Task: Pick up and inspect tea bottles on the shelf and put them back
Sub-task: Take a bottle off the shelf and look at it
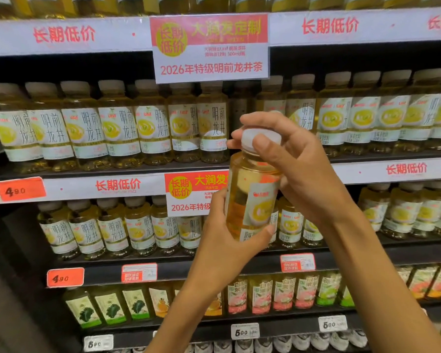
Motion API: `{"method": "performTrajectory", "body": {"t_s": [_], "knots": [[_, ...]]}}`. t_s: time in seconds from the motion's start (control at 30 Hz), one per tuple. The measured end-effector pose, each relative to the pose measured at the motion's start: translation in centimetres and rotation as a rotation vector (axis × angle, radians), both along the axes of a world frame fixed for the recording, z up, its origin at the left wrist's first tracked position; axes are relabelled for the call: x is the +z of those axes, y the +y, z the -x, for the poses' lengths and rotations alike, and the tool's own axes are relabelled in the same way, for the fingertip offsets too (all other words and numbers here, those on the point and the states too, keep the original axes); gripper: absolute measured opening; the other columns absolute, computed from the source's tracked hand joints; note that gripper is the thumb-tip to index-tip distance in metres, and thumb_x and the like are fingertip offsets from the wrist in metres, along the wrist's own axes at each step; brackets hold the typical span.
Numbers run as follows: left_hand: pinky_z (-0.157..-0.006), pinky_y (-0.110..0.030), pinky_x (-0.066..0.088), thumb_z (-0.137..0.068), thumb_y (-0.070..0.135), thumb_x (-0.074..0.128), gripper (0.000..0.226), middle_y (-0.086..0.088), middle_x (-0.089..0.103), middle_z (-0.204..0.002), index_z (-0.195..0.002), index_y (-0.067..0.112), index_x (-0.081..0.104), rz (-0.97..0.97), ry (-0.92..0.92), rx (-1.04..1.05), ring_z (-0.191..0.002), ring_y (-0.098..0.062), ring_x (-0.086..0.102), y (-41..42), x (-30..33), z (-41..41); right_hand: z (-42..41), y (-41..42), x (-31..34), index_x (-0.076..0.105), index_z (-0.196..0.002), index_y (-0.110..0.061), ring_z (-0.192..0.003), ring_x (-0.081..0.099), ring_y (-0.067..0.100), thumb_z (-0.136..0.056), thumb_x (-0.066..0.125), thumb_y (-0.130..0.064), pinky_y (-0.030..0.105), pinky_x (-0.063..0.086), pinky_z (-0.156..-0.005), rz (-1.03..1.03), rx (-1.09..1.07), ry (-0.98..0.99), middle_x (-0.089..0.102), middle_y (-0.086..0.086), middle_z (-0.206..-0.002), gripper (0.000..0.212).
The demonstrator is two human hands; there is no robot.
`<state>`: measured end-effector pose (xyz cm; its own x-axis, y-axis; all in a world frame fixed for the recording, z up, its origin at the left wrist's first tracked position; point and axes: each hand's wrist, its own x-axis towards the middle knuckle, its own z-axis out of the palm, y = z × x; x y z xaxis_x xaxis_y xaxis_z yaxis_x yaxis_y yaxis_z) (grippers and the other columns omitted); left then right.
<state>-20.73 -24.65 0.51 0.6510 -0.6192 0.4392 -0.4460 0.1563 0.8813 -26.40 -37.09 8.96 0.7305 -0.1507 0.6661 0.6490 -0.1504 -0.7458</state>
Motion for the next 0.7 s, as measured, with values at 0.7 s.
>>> {"method": "performTrajectory", "body": {"t_s": [0.7], "knots": [[-0.082,-0.014,0.051,-0.074,0.017,0.08,0.067,0.021,0.055,-0.11,-0.116,0.045,0.036,-0.02,-0.169,0.097,-0.104,0.004,0.057,-1.1,-1.1,-1.7,-0.5,0.0,-0.7,0.062,-0.099,-0.012,-0.097,0.066,0.013,-0.087,0.06,-0.017,0.022,0.05,-0.083,0.234,-0.013,-0.039,0.07,-0.005,-0.093,0.013]]}}
